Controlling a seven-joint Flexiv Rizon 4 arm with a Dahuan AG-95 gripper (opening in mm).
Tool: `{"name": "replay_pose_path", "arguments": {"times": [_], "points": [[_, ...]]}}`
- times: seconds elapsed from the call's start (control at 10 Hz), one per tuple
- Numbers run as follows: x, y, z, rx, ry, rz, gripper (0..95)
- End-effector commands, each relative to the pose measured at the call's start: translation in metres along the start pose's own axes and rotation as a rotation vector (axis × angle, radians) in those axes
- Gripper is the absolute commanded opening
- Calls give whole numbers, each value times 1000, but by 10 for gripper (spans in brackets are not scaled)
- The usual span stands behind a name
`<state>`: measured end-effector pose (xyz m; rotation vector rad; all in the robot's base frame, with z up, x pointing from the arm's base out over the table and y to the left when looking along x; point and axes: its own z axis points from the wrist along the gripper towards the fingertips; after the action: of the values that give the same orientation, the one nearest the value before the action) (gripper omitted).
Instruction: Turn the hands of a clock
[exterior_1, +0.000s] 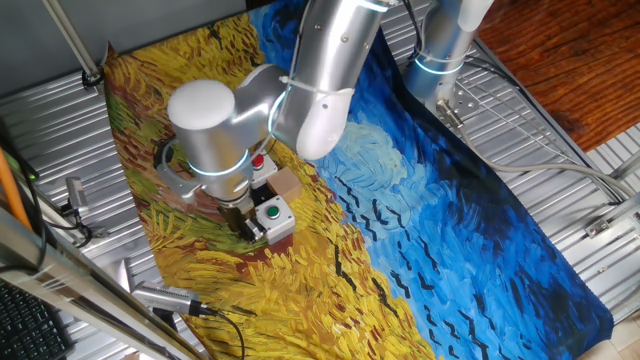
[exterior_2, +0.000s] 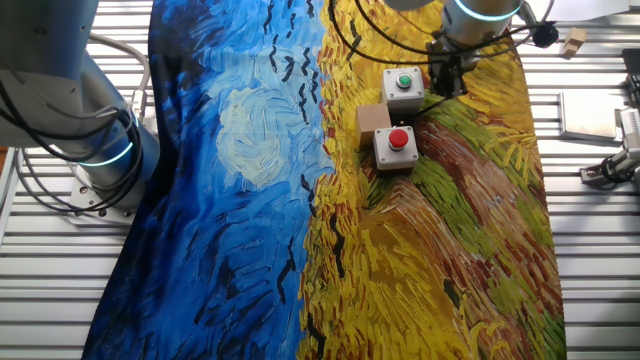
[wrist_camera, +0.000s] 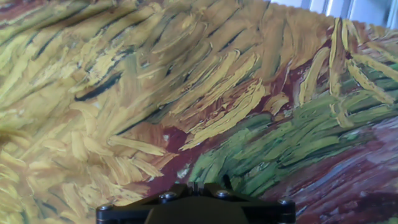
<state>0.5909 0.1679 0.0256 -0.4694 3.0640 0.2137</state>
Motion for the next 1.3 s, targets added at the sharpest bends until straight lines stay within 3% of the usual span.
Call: {"name": "replay_pose_path", "arguments": {"times": [0.1,0.4,0.7,1.1,1.3], "points": [[3,-7,-1,42,13,-6,0],[10,-28,-7,54,16,-42,0],[16,-45,-13,46,14,-61,0],[8,-47,-16,43,12,-63,0],[4,-39,-14,31,9,-51,0]]}}
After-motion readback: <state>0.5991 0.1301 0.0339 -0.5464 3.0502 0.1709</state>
